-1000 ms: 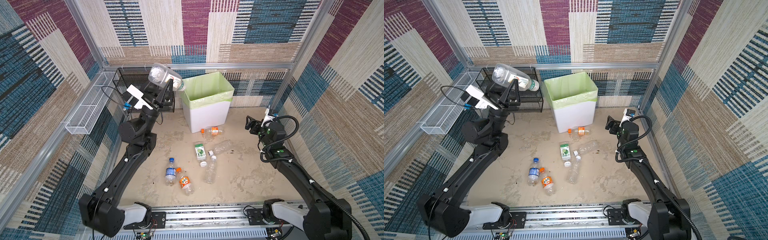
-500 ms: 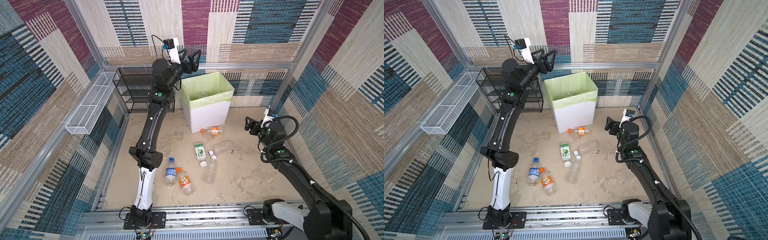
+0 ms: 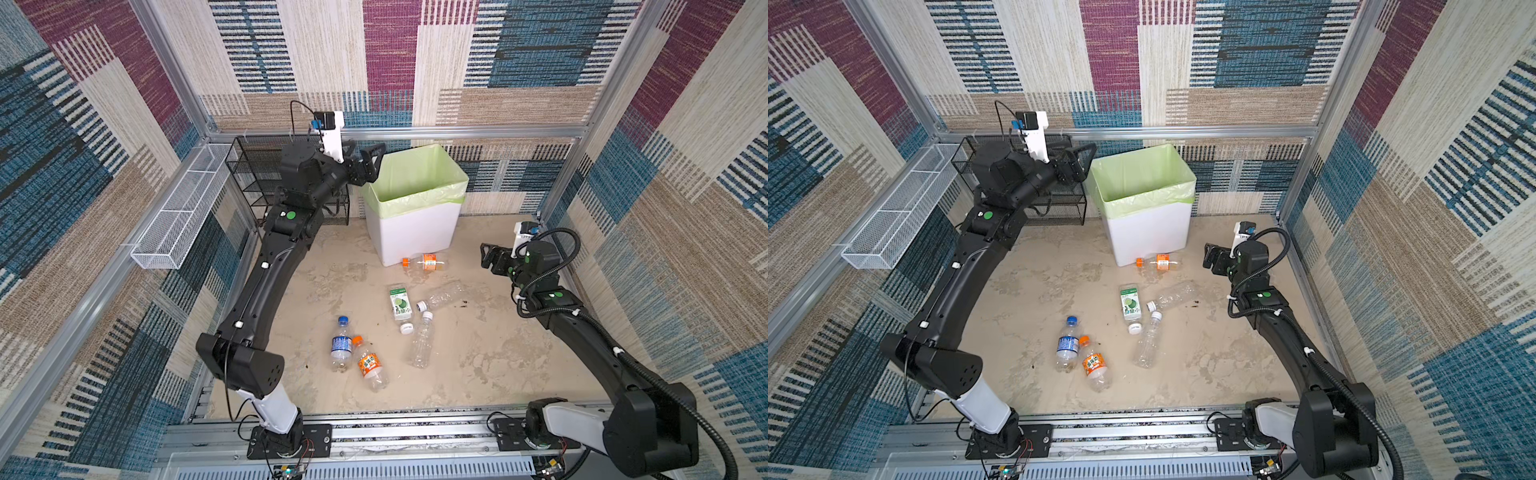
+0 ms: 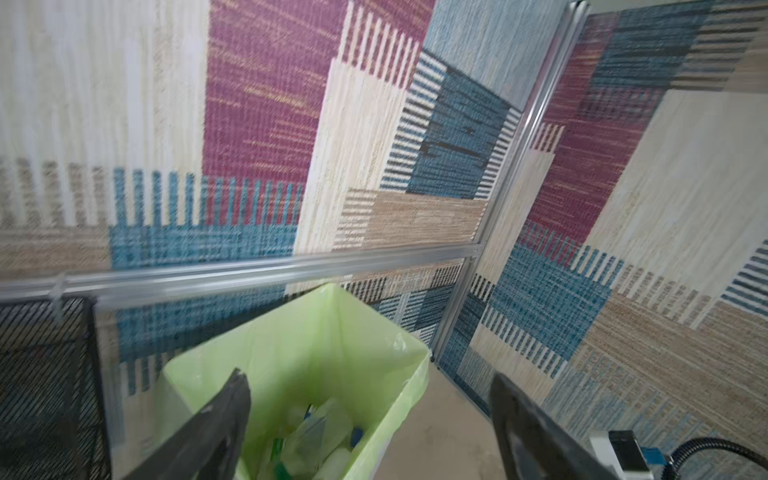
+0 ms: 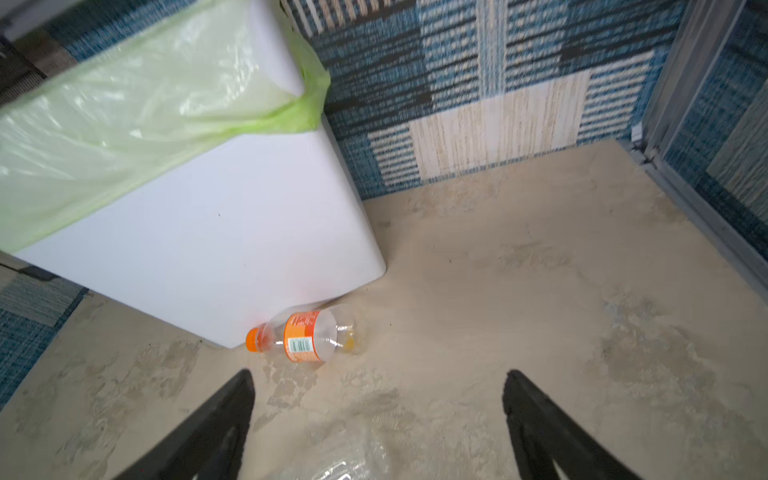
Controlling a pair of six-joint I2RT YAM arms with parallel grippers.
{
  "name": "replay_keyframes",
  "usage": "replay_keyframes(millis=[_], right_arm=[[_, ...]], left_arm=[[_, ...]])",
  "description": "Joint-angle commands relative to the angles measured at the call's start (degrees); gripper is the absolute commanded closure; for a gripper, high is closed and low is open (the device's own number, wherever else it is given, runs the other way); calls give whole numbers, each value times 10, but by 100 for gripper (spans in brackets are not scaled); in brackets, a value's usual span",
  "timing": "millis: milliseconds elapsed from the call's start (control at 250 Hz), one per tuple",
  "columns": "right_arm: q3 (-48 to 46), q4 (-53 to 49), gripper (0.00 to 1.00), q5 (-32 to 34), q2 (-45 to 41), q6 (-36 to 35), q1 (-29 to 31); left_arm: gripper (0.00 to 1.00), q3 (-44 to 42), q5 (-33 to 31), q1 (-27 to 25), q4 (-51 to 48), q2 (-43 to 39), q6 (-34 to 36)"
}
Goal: Throw the plastic bottles in the bin
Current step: 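Withdraw the left gripper while the right gripper reaches toward a clear bottle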
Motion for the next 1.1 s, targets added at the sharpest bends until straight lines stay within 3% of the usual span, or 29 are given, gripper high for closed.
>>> replay_keyframes(millis=[0, 164, 384, 568, 860, 1096], right_arm=[[18, -86, 6, 1, 30, 4, 17], [4, -121, 6, 91, 47, 86, 91], [-54, -100, 8, 28, 57, 302, 133], [-70, -68, 7, -19, 93, 404, 134], [-25, -98, 3, 2, 133, 518, 143], [26, -108, 6, -26, 219, 543, 150]], left_arm=[[10, -106, -35, 18, -28, -70, 35], [10, -262, -55, 60, -94, -167, 40], [10, -335, -53, 112, -216, -215, 93], [10, -442, -31, 125, -127, -261, 71], [13, -456, 13, 148, -120, -252, 50], [14, -456, 27, 165, -118, -252, 40]])
